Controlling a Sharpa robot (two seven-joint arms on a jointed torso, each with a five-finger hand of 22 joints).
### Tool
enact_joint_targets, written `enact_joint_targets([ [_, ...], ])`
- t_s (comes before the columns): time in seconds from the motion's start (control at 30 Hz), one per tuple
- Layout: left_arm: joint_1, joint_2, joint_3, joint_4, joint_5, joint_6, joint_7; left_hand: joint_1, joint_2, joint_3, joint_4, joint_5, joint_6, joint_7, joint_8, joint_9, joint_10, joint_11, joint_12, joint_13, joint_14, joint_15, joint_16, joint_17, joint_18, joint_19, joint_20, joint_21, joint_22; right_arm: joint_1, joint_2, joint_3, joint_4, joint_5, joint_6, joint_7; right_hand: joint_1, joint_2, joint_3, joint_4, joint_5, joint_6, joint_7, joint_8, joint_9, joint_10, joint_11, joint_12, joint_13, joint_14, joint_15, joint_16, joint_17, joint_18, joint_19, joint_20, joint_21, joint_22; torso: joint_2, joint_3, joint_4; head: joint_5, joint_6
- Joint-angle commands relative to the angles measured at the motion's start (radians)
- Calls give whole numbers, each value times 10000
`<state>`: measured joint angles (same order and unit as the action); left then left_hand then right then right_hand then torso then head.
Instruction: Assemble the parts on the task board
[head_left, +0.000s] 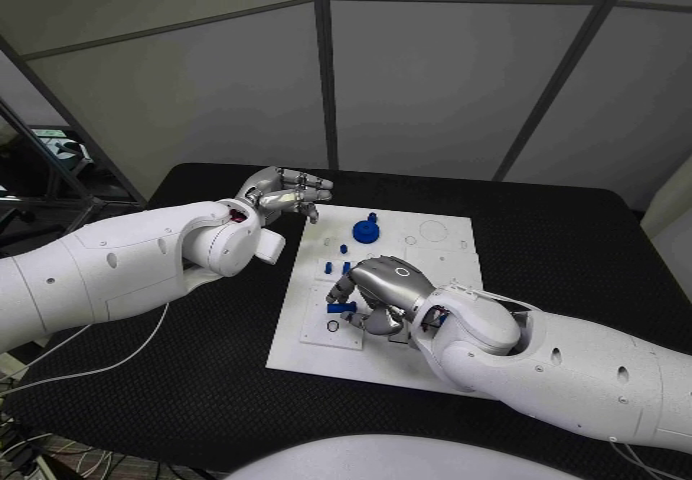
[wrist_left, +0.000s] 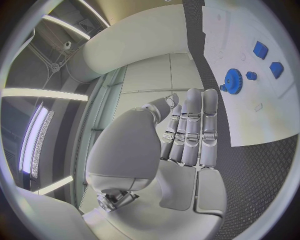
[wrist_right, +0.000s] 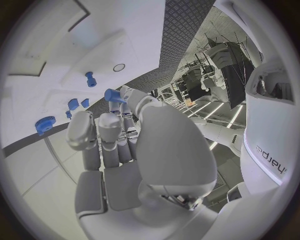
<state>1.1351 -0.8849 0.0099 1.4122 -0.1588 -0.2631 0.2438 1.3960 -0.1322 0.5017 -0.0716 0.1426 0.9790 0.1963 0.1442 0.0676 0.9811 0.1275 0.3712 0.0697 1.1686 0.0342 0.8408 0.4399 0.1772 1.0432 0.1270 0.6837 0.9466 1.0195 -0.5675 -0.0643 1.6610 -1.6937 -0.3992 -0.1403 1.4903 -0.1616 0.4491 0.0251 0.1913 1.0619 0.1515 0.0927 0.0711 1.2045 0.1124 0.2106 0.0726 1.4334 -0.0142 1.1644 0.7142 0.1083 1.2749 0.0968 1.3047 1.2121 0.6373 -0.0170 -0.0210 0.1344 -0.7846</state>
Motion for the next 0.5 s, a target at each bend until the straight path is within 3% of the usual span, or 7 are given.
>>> enact_joint_targets([
  [0.03, -37, -107, 1, 122, 22, 174, -109, -126, 22, -92, 38, 27, -43, 17, 53, 3, -84, -10, 81, -7, -43, 17, 75, -22, 58, -63, 42, -52, -22, 14, -45, 8, 46, 178, -313, 94, -54, 13, 45, 14, 48, 91, 10, 55, 12, 501, -447, 3, 21, 62, 2, 38, 11, -136, 80, -11, 51, 15, -1, 3, 0, 3, 11],
  [0.5, -409, -650, -26, 557, -201, 623, -489, -405, -77, -466, 194, 20, -9, -39, 156, 12, -29, -59, 237, 8, 47, 12, 213, -129, 69, 37, 68, -200, -177, 15, -265, 11, 102, 192, -396, 36, -57, 9, 47, 10, 53, 94, 9, 55, 12, 507, -448, -3, 21, 67, 2, 50, 33, -140, 93, -11, 62, 30, -1, 1, 5, -8, 62],
])
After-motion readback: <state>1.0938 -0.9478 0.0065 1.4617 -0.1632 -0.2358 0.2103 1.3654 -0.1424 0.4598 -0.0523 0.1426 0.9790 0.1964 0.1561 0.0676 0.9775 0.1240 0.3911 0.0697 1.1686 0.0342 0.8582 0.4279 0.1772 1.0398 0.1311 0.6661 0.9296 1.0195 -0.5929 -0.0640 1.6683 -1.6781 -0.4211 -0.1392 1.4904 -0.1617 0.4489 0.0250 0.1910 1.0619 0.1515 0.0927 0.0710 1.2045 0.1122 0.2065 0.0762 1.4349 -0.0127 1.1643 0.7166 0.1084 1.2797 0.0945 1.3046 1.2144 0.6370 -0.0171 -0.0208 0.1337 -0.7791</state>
